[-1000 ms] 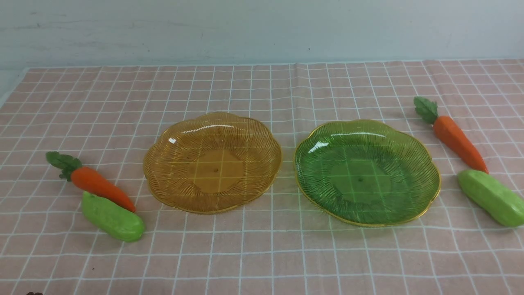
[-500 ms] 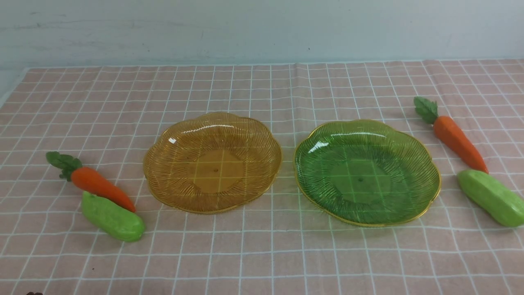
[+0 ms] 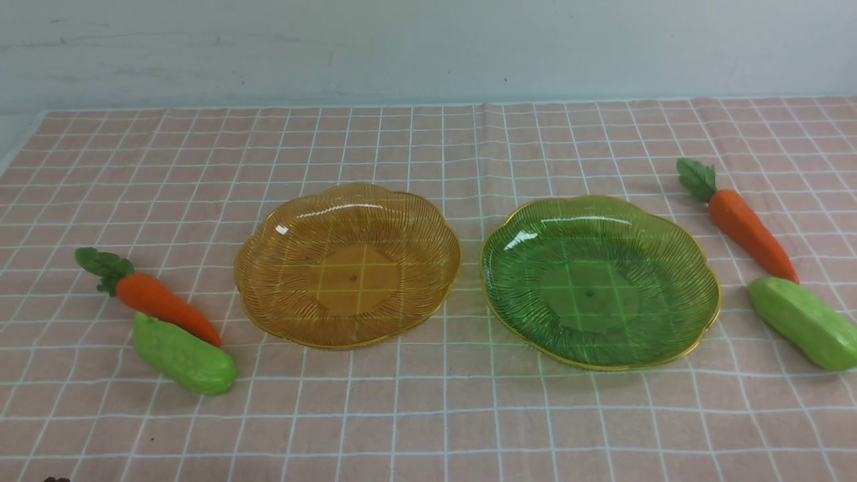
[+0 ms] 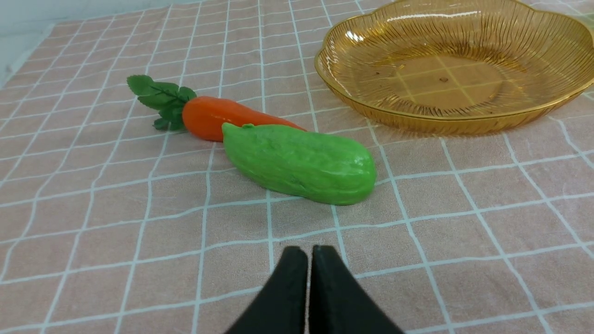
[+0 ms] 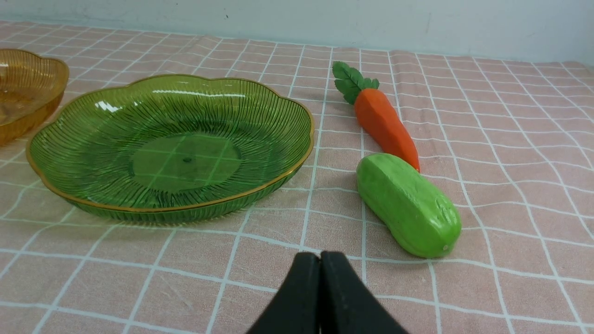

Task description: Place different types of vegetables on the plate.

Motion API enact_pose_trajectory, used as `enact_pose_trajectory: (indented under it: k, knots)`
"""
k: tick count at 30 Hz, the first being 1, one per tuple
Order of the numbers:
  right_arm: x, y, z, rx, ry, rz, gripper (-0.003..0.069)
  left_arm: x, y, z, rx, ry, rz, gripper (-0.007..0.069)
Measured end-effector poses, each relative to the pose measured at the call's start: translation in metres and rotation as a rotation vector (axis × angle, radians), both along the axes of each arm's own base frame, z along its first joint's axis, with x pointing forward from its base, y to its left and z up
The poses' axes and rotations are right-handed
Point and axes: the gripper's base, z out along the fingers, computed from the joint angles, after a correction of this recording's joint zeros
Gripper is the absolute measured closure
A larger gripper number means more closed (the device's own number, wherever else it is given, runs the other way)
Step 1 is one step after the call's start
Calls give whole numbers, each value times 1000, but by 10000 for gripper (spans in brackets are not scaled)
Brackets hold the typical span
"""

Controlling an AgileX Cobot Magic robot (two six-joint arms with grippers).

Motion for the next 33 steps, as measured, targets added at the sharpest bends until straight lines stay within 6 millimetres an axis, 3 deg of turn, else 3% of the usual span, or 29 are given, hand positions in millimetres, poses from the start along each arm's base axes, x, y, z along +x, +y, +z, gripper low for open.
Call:
enact_pose_trajectory:
  k: [2,4,9,11,16,24,27,29,31,33]
  knots:
    - [0,1,1,64,-1,-3,674,0,0,0,-6,0,0,628]
    - [0,4,2,254,2,-10,674,0,-1,0,-69,5,5,628]
    - [0,10,8,720,-4,-26,674,-1,-8,2,-408,36,27,628]
    - [0,12,11,898,2,-28,674,-1,-12,3,-631,61,37,628]
    - [0,12,14,1069,-4,-33,674,-2,-20,9,-1016,109,33,628]
    - [1,7,23,1062,-102,-49,674,-1,-21,14,-1073,76,18,628]
    - [-11,6,79,802,-288,47,674,-1,-22,15,-1090,76,8,628]
    - [-21,9,127,548,-371,104,674,-1,-22,15,-1087,74,4,628]
    - [-16,15,150,387,-252,152,674,-1,-22,15,-1068,68,-3,628]
    - [6,20,159,233,69,171,673,-1,-22,15,-1055,64,-6,628]
